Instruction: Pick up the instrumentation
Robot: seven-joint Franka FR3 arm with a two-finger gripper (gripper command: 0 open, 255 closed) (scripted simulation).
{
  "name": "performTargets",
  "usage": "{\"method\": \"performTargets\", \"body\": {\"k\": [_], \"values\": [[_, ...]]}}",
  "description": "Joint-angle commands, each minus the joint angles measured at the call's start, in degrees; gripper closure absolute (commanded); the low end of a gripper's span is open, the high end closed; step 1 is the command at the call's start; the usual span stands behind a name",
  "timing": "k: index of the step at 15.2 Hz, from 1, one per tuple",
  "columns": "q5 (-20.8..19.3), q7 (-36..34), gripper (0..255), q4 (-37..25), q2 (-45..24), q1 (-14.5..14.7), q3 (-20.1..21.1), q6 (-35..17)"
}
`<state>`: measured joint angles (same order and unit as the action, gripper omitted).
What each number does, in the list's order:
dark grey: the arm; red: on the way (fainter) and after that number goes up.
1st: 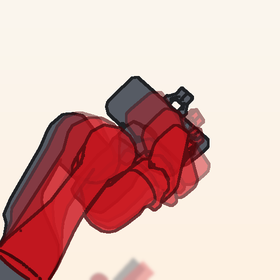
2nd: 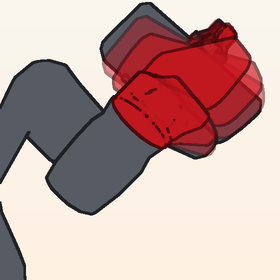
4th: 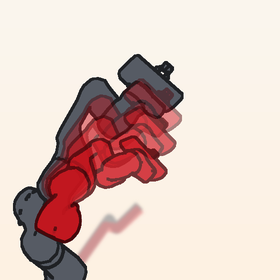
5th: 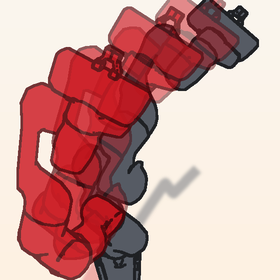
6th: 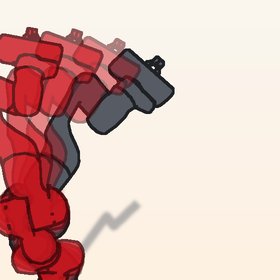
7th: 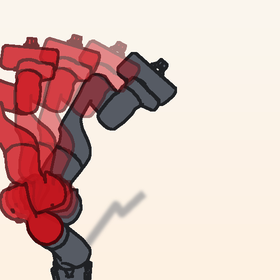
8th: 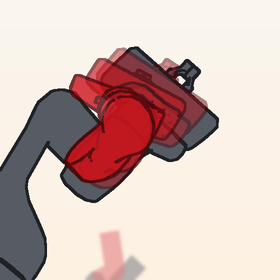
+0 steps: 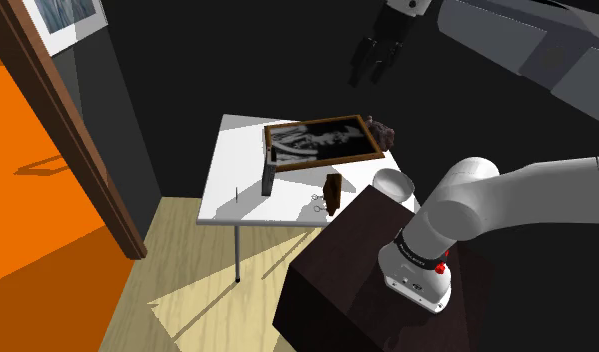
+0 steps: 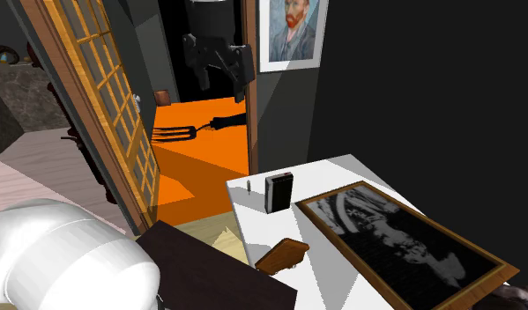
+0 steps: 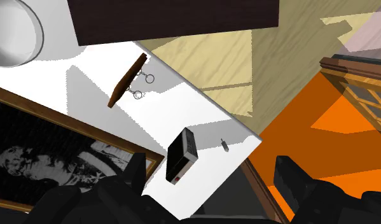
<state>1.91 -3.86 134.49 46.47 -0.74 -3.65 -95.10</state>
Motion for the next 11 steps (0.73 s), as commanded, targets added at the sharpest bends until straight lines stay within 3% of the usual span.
{"method": "performTargets", "body": {"k": [1,11], "values": [[0.0,0.0,0,0.0,0.0,0.0,0.0,0.0],[1.1,-4.2,0,7.2,-13.3,-0.3,2.0,-19.2]]}}
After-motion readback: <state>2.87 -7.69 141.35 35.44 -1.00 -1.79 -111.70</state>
